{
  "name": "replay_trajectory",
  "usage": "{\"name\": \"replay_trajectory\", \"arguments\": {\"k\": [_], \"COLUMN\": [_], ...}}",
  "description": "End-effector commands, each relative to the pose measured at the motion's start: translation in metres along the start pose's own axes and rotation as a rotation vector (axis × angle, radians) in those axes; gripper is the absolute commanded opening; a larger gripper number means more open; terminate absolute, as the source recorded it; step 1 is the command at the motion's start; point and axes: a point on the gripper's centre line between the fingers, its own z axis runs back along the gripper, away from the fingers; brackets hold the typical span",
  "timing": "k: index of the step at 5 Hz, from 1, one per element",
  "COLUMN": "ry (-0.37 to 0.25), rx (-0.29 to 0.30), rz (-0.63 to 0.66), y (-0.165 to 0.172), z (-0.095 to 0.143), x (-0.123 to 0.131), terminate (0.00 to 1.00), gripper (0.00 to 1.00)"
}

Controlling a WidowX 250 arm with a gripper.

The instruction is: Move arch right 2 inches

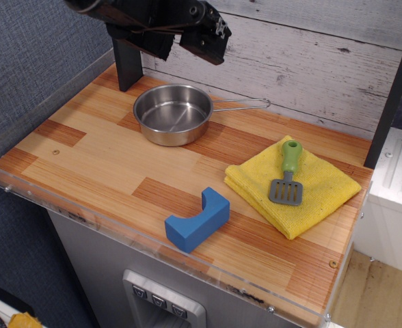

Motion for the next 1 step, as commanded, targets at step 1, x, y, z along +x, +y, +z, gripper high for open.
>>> {"name": "replay_trajectory", "arguments": {"k": [1], "ry": [-0.031], "rx": [0.007], "rz": [-0.008], "y": [0.0109], "z": [0.0212], "x": [-0.0083], "terminate": [1.00], "gripper": [1.00]}}
